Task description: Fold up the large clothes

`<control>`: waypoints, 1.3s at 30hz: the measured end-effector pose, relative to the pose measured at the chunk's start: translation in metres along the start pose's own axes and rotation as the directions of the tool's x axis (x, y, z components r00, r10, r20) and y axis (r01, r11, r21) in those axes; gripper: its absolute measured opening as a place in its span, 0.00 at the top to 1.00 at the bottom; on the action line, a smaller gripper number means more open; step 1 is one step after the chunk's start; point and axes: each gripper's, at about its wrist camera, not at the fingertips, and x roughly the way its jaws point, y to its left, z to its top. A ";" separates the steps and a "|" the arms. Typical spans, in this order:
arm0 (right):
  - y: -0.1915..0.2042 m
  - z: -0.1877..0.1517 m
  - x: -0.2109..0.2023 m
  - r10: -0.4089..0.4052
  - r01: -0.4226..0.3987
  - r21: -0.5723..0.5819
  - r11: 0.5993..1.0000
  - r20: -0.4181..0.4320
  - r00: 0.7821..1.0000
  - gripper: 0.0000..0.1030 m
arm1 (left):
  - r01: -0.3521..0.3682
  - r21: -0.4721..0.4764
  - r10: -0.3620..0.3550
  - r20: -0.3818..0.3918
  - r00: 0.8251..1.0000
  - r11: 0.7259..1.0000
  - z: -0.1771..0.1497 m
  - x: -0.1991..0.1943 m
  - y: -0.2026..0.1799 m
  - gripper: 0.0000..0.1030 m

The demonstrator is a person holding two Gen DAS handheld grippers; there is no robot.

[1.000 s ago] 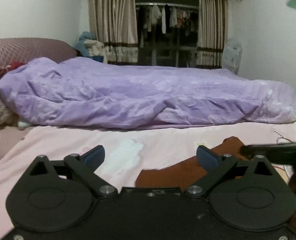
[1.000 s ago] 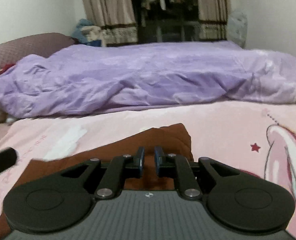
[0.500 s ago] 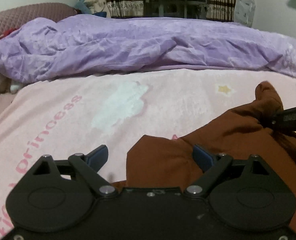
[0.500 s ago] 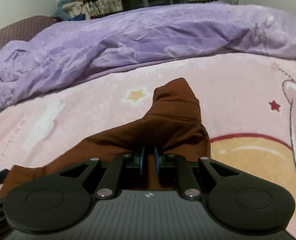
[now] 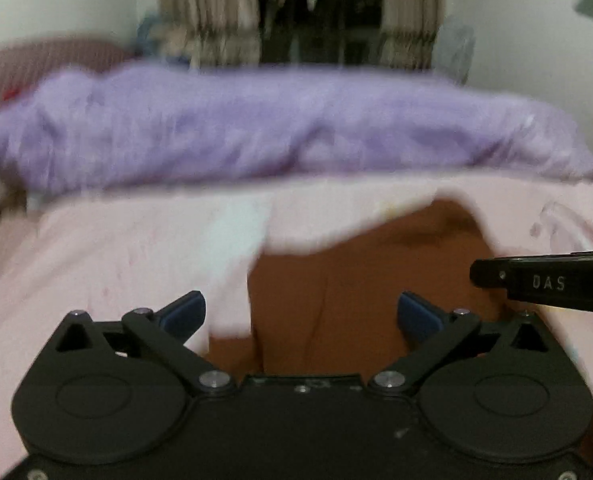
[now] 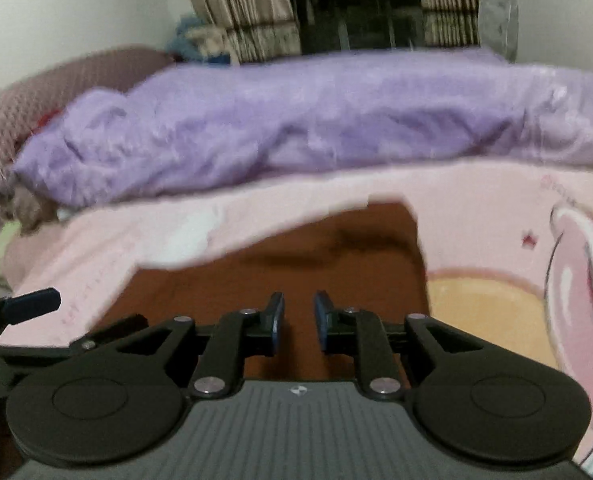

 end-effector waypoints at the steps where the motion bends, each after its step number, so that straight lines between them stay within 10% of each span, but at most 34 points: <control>1: -0.002 -0.007 0.014 -0.019 0.019 0.004 1.000 -0.021 1.000 0.78 | 0.002 -0.026 -0.002 -0.022 1.000 1.000 -0.011 0.012 0.004 0.00; 5: -0.014 -0.029 0.047 -0.052 0.052 0.042 0.998 -0.009 0.999 0.79 | 0.081 -0.181 -0.088 -0.033 0.996 0.980 -0.035 0.036 0.024 0.00; 14: -0.006 -0.016 0.004 -0.060 0.060 -0.013 0.998 0.009 0.998 0.72 | -0.036 -0.013 0.037 0.053 0.998 0.999 -0.017 -0.024 0.000 0.00; 20: -0.013 -0.042 -0.063 0.022 -0.026 0.046 0.999 0.088 0.996 0.67 | 0.012 -0.011 -0.011 0.090 0.996 1.000 -0.042 -0.081 -0.001 0.00; 25: -0.001 -0.085 -0.027 -0.055 0.060 -0.062 0.996 0.087 0.995 0.67 | 0.023 -0.078 -0.025 -0.025 0.999 0.997 -0.094 -0.042 0.003 0.00; 39: -0.016 -0.075 -0.110 0.013 -0.011 -0.042 0.999 0.039 0.999 0.66 | 0.022 -0.011 -0.022 0.035 0.999 1.000 -0.083 -0.125 0.002 0.00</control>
